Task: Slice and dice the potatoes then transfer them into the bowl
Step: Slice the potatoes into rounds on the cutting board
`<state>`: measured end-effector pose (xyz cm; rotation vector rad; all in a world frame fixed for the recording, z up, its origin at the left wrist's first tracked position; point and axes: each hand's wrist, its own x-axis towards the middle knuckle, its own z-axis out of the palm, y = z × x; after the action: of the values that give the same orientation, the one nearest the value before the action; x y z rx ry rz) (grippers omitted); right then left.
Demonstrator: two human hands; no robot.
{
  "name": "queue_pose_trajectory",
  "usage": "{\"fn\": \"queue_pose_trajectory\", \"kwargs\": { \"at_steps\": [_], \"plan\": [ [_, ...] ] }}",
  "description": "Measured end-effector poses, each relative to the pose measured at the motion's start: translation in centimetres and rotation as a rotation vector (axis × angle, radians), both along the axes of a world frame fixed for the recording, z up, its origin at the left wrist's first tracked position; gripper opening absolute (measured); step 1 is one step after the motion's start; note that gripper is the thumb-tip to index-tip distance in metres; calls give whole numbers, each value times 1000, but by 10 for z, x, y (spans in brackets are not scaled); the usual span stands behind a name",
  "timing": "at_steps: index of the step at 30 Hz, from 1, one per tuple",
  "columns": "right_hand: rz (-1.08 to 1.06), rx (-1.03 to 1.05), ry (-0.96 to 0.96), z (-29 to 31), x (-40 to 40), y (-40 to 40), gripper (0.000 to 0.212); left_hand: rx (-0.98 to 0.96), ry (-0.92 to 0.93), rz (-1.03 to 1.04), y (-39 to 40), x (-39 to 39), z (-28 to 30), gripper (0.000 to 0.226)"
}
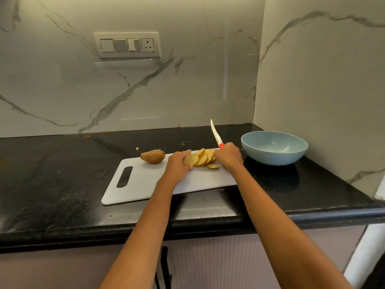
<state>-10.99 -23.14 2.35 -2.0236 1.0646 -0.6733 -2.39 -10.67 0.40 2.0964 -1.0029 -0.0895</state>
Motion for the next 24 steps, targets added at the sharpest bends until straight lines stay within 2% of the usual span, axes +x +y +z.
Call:
{"fn": "queue_pose_trajectory", "kwargs": {
  "at_steps": [4, 7, 9, 11, 13, 15, 18, 22, 24],
  "plan": [
    [-2, -35, -6, -2, -3, -1, 29, -54, -23, 44, 3, -3, 0, 54],
    [-24, -149, 15, -4, -6, 10, 27, -343, -177, 249, 13, -6, 9, 43],
    [-32, -295, 27, -6, -8, 16, 26, -427, -316, 406, 25, 2, 12, 42],
    [-52, -406, 5, -7, -10, 19, 27, -307, -366, 488, 39, 16, 10, 41],
    [-56, -454, -26, -9, -10, 18, 29, -103, -300, 505, 55, 29, 6, 50],
    [-36, -452, -31, -10, -7, 16, 29, 4, -213, 466, 65, 37, 4, 61],
    [-30, -431, -31, -11, -6, 13, 29, 13, -190, 385, 62, 43, 2, 62],
    [-36, -414, -35, -11, -5, 12, 29, -146, -163, 386, 52, 35, 6, 39],
    [-39, -408, -38, -10, -5, 12, 29, -158, -132, 397, 50, 31, 9, 43]
  ]
}}
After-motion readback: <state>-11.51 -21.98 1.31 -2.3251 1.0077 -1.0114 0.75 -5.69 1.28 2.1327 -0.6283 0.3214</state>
